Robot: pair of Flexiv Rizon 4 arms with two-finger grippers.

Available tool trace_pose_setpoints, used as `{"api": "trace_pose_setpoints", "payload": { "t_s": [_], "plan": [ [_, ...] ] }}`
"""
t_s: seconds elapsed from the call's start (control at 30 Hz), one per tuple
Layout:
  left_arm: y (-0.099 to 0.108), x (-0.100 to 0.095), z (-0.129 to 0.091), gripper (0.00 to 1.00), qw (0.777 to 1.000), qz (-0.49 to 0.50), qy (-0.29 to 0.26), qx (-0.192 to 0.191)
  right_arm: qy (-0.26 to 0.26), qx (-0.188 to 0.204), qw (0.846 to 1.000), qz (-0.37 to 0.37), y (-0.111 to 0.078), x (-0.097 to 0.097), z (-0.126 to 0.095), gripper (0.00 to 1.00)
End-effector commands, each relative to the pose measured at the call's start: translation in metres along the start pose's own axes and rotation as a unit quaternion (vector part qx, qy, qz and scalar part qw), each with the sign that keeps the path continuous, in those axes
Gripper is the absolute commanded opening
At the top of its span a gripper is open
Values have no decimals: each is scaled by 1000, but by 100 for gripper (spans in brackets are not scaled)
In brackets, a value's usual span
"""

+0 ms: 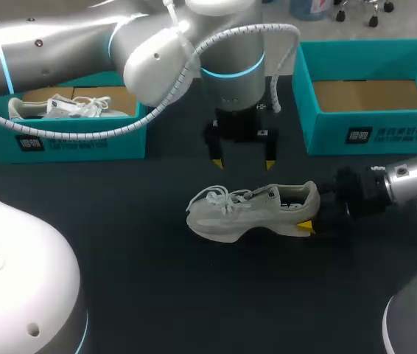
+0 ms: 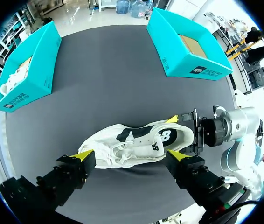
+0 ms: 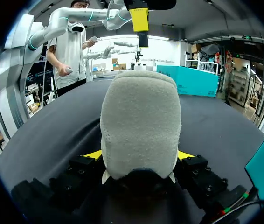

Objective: Take the shoe out of the shoebox, open the shoe tongue, remove and reinsert the insole, then place the shoe into the shoebox

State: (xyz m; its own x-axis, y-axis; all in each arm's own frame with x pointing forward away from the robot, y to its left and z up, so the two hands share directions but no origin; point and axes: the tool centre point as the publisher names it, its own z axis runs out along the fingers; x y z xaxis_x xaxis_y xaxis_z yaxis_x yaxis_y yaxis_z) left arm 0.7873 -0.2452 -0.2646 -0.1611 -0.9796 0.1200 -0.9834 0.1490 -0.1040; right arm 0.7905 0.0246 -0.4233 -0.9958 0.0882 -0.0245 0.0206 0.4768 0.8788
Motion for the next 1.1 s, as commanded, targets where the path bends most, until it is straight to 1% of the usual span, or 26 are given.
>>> {"api": "trace_pose_setpoints", "payload": {
  "t_s": [0.03, 1.07, 1.1],
  "plan": [
    [2, 2, -2, 100, 1000, -1, -3, 2, -1, 1, 1000, 0, -2, -1, 5, 0],
    [2, 2, -2, 100, 1000, -1, -3, 2, -1, 1, 1000, 0, -2, -1, 5, 0],
    [4, 2, -2, 100, 1000, -9, -9, 1, -1, 1, 1000, 0, -2, -1, 5, 0]
  ]
}}
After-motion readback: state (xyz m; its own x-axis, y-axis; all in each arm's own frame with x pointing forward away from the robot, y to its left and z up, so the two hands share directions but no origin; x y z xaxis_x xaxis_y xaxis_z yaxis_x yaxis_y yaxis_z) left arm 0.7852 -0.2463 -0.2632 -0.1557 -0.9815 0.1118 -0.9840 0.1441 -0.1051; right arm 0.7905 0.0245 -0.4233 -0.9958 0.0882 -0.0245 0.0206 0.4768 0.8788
